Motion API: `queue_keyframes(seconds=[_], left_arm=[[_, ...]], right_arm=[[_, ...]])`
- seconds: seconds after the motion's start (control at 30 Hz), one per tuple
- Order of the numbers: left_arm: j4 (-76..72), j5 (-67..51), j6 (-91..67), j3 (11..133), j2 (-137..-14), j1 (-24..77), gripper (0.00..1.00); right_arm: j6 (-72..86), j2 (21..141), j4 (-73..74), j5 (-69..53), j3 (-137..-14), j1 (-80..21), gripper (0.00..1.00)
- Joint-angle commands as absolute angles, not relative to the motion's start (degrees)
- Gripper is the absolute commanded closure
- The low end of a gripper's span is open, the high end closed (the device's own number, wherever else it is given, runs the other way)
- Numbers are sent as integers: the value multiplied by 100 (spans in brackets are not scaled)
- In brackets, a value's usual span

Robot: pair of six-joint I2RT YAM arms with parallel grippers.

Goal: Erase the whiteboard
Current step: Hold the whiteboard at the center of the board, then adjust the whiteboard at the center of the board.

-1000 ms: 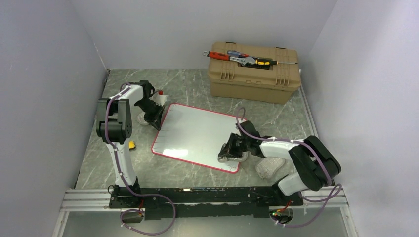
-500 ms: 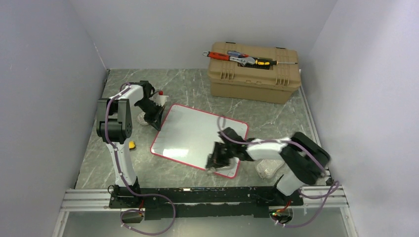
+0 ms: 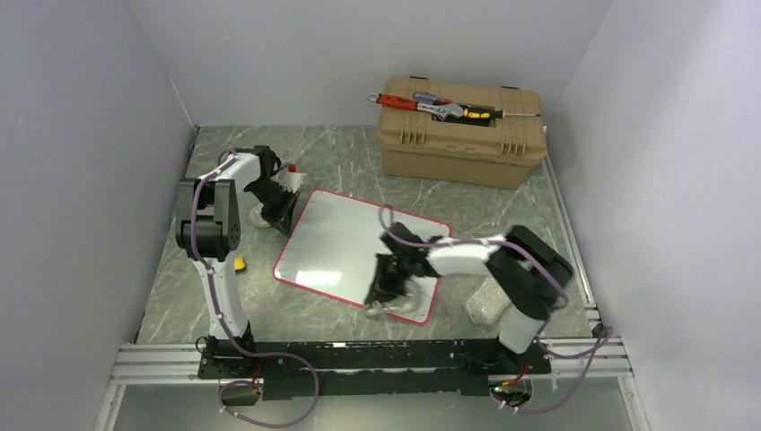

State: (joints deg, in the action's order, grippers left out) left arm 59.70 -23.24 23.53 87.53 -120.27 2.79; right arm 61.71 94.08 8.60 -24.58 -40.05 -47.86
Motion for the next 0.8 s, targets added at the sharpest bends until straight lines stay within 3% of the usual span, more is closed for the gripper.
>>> queue_keyframes(seconds=[0.0,0.2,0.43,0.77], left_arm=[[6132,-2446,2613,8994,-12087,300,97],[6540,-2560,2741,9367,-11774,299,97],[6996,-2645,3057,9271,-11138,299,62],[6216,-1874,3524,6829,-9813,600,57]], right_arm=[[5260,10876,1593,-1618,-5322,-5189,100],[4239,9887,2979,-659,-6605,-4370,100],[3149,10180,3303,1076,-7366,-3132,100],[2488,11157,2874,2642,-7912,-2807,100]])
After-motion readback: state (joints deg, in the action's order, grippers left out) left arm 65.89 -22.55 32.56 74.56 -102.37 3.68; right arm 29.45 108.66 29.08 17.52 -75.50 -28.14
